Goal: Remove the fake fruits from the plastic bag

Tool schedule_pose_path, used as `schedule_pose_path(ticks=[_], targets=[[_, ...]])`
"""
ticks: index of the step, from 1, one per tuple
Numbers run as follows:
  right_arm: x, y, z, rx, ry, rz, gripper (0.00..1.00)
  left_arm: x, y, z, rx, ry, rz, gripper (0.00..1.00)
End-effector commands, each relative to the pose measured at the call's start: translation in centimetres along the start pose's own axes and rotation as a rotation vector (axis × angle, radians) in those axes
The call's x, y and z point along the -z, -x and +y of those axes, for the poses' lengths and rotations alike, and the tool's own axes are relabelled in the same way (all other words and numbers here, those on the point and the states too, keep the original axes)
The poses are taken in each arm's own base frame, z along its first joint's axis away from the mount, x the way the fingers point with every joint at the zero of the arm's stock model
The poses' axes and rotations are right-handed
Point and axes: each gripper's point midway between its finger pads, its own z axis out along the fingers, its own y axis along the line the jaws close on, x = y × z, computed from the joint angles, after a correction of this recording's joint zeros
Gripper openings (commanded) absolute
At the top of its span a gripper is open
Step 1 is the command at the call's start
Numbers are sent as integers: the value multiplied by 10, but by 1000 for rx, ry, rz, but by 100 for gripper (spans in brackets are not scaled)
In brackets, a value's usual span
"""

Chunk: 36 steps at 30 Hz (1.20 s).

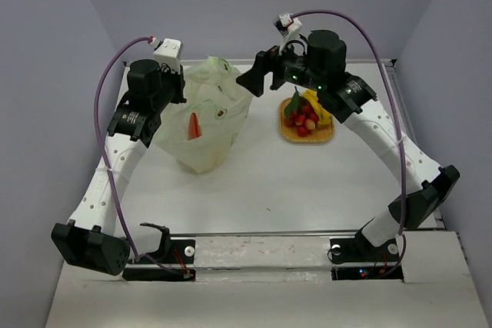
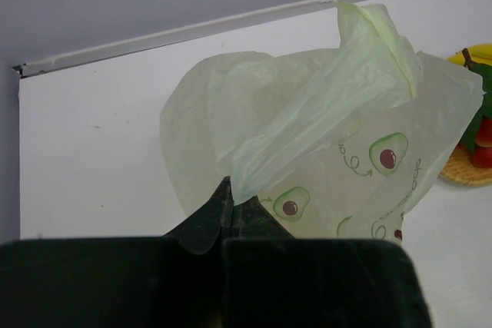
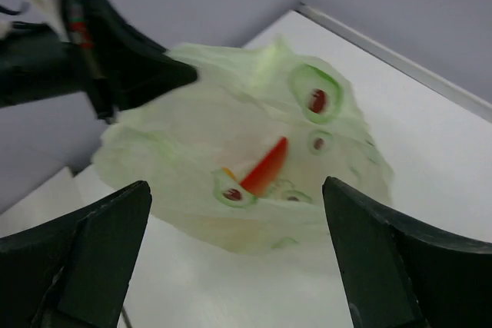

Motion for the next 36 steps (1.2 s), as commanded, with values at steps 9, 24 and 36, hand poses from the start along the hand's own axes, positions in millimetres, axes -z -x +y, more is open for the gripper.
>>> schedule_pose_path(ticks=[9, 24, 36], targets=[[-123, -29, 91, -232, 370, -26, 90, 12, 38, -8, 102, -22, -82, 0], [-176, -238, 88, -205, 170, 363, 66, 11, 20, 0, 185, 28, -44, 0], [-122, -306, 74, -122, 61, 515, 50, 42, -6, 2, 136, 27, -4, 0]])
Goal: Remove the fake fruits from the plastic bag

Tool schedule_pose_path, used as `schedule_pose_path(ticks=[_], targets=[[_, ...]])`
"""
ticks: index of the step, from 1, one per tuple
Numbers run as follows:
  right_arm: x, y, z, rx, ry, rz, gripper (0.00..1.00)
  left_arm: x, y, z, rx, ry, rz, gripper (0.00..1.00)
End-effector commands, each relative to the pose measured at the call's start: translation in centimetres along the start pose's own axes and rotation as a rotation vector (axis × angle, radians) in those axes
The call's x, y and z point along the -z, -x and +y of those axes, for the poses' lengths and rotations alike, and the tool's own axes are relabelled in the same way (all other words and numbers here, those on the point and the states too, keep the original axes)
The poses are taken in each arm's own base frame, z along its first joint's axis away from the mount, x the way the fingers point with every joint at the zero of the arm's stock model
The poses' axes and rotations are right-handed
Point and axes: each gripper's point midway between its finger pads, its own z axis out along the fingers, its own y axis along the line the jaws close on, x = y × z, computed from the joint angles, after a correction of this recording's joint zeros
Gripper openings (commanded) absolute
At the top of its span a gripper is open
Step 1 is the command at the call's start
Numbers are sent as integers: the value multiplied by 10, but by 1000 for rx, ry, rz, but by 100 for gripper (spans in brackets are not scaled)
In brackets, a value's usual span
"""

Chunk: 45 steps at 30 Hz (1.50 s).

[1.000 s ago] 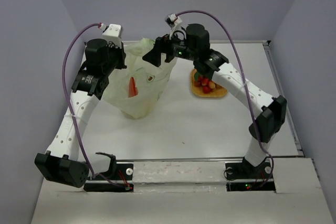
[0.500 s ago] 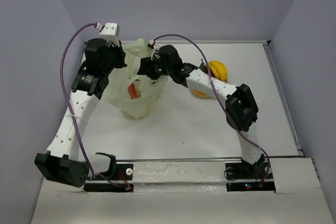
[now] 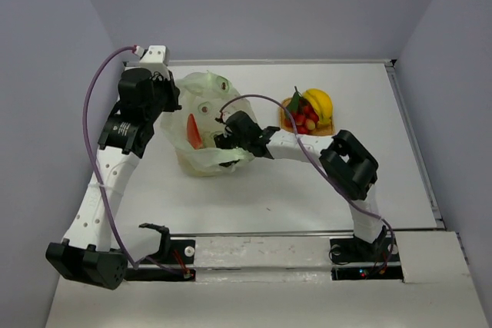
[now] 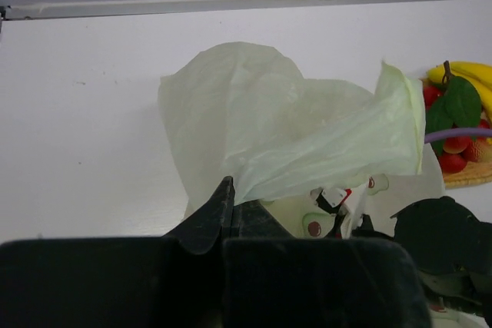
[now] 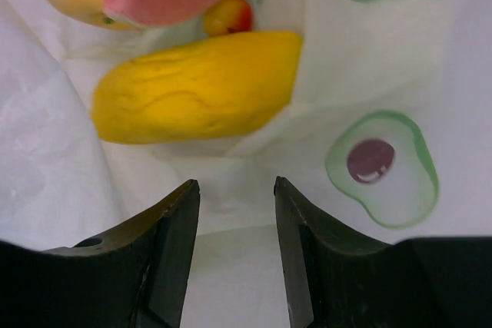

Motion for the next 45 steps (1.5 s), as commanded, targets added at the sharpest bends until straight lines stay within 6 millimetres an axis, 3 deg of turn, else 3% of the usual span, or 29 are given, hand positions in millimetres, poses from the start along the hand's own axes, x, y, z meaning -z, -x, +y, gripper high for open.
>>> schedule_pose_path(ticks=[1, 3, 5, 7, 8, 10, 12, 13, 14, 17, 18, 21, 22, 23, 26, 28, 31, 32, 35, 39, 42, 45], targets=[[32, 18, 11, 107, -52, -79, 49, 22, -5, -2, -46, -36, -27, 0], [36, -1, 13, 242, -92, -39, 49, 32, -7, -6, -73, -69, -43, 0], [38, -17, 30, 353, -94, -16, 50, 39, -11, -11, -144, -119, -51, 0], [39, -29, 33, 381, -68, 12, 53, 50, -22, -18, -189, -174, -52, 0], [41, -25, 37, 380, -56, -6, 54, 55, -27, -18, -222, -188, -56, 0], [42, -10, 37, 374, -87, -52, 61, 59, -31, -21, -242, -210, -57, 0], [41, 25, 45, 362, -111, -149, 70, 58, -35, -21, -244, -212, -57, 0], [39, 39, 48, 350, -99, -172, 81, 56, -31, -21, -236, -209, -69, 0], [31, 66, 50, 328, -89, -207, 92, 52, -31, -21, -228, -208, -63, 0], [21, 94, 53, 231, -67, -219, 100, 48, -20, -23, -211, -209, -81, 0], [10, 89, 38, 196, -101, -201, 100, 47, -17, -24, -209, -211, -92, 0], [-9, 74, 27, 201, -122, -148, 100, 46, -14, -27, -202, -222, -112, 0], [-7, 77, 28, 200, -122, -149, 100, 46, -15, -26, -202, -222, -110, 0], [-16, 65, 21, 190, -136, -107, 100, 44, -16, -26, -197, -217, -104, 0], [-19, 74, 4, 121, -231, -123, 100, 41, -16, -25, -188, -213, -97, 0], [-16, 86, 6, 70, -250, -163, 100, 41, -16, -26, -186, -217, -99, 0], [-30, 86, 13, 39, -207, -145, 100, 41, -16, -26, -181, -218, -101, 0], [-31, 96, 23, 31, -171, -157, 100, 40, -17, -26, -181, -215, -98, 0], [-60, 70, 5, 2, -220, -73, 99, 39, -17, -25, -178, -209, -99, 0], [-70, 57, 4, 11, -195, -30, 97, 40, -17, -26, -173, -213, -111, 0], [-77, 44, -7, 62, -248, -2, 83, 36, -18, -25, -171, -209, -106, 0], [-78, 31, -25, 72, -322, 34, 75, 34, -18, -25, -166, -206, -101, 0]])
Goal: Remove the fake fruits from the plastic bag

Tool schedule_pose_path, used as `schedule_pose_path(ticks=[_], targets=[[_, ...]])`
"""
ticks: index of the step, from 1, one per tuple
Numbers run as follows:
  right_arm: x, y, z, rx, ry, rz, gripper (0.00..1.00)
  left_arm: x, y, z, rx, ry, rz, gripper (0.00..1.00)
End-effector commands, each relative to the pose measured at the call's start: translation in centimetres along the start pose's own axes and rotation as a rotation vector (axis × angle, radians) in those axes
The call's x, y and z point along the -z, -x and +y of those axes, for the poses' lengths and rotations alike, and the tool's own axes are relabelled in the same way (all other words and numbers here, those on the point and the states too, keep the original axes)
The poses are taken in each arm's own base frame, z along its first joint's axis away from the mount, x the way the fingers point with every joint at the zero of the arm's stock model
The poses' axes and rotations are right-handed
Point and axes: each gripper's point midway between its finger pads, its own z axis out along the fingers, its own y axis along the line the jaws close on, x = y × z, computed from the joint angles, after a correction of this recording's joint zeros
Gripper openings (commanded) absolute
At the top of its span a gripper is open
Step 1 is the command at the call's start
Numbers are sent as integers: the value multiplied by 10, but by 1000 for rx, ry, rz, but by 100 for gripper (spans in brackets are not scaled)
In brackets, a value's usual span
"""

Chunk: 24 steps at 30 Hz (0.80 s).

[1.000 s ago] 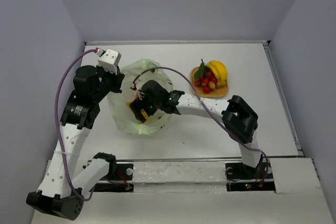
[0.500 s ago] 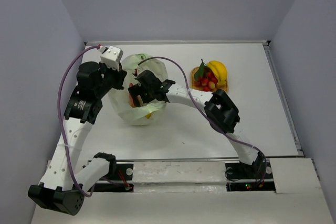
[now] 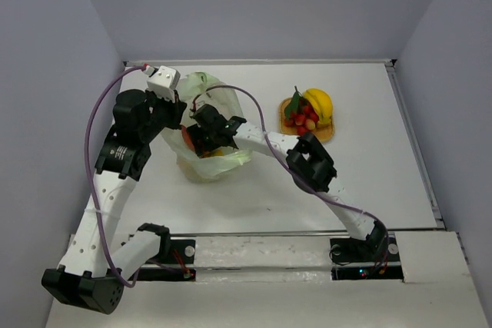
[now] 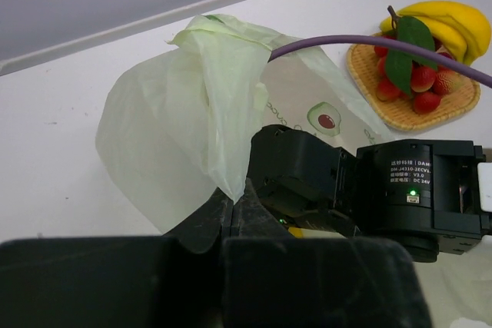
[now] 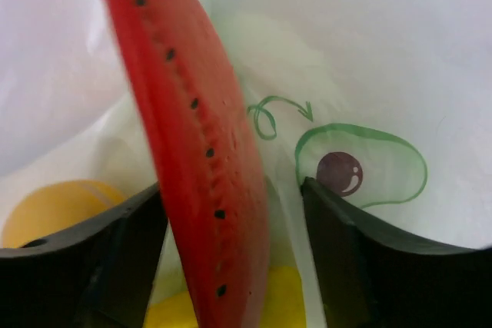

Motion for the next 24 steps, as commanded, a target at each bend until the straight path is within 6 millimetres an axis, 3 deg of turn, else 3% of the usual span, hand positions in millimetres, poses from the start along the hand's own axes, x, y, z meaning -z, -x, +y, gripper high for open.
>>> schedule_pose_path(ticks=[1, 5, 9, 12, 15, 16, 19, 24], targets=[[-7, -26, -16, 46, -88, 74, 70, -4, 11, 2, 5, 3, -45, 0], [1, -18, -20, 64, -109, 54, 49, -6, 10, 5, 8, 18, -43, 0], [34, 23, -6, 63, -77, -35, 15, -9, 7, 12, 13, 58, -26, 0], [57, 46, 1, 72, -54, -90, 14, -11, 4, 22, 23, 111, -13, 0], [94, 78, 11, 78, -24, -174, 10, -15, -2, 32, 37, 163, 10, 0], [116, 93, 15, 84, -5, -222, 4, -15, -3, 36, 49, 187, 14, 0], [157, 114, 25, 112, 50, -307, 1, -21, -5, 45, 65, 230, 32, 0], [198, 122, 32, 176, 134, -376, 1, -29, 5, 61, 69, 305, 23, 0]])
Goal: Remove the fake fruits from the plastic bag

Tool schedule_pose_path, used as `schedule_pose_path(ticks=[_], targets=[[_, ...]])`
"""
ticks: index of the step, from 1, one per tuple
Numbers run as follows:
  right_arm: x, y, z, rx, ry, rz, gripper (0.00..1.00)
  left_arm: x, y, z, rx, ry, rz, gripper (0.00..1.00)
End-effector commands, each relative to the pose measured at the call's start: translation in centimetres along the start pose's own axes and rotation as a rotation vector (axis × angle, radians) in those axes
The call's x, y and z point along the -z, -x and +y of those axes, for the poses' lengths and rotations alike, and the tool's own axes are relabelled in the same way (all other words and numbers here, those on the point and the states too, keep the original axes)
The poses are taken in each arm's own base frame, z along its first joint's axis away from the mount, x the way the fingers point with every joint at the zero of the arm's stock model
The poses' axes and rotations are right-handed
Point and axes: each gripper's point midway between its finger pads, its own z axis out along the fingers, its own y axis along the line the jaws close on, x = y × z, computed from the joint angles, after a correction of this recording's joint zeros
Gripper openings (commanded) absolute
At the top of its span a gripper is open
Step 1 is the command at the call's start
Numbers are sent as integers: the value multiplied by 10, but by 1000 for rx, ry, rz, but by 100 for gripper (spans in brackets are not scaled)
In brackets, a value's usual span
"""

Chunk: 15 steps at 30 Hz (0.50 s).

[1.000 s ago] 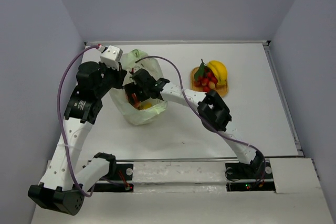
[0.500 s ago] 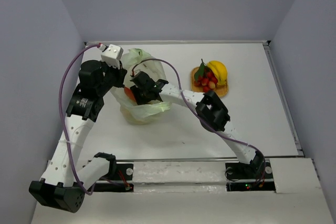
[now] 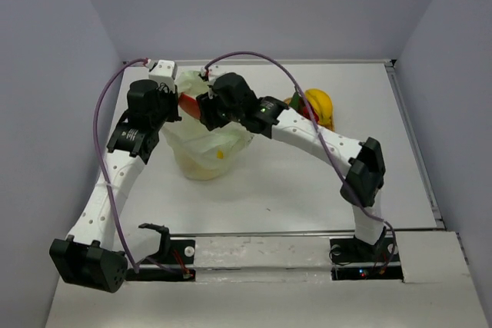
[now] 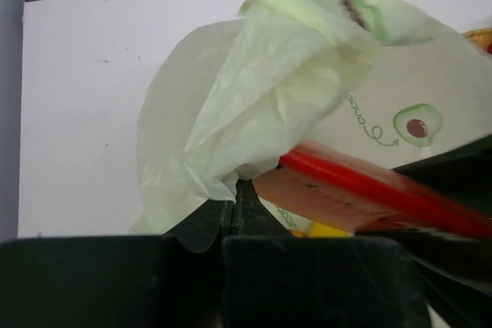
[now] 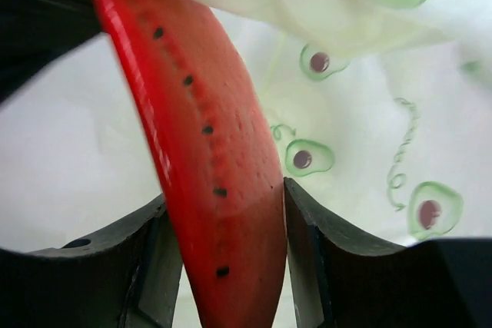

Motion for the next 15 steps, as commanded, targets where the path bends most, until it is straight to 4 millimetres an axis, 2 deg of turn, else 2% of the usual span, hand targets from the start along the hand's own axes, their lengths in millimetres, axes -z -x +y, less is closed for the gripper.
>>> schedule_pose_path(ticks=[1, 2, 4, 8, 9, 12, 13, 15], targets=[[40, 43, 15, 78, 97, -144, 1, 1, 40, 16, 24, 86, -103, 0], [45, 40, 17, 92, 114, -140, 1, 0, 42, 18, 22, 92, -108, 0], [63, 54, 13, 110, 114, -182, 1, -1, 48, 20, 19, 102, -122, 0], [90, 75, -9, 68, 86, -245, 1, 0, 52, 26, 21, 128, -128, 0], [101, 84, -24, 35, 66, -270, 1, 0, 52, 26, 24, 130, -127, 0], [115, 91, -41, -1, 67, -299, 1, 3, 51, 27, 29, 134, -128, 0], [112, 81, -50, -6, 54, -279, 1, 3, 51, 28, 28, 135, -128, 0], [122, 79, -64, -10, 40, -283, 1, 4, 50, 30, 30, 141, -125, 0]])
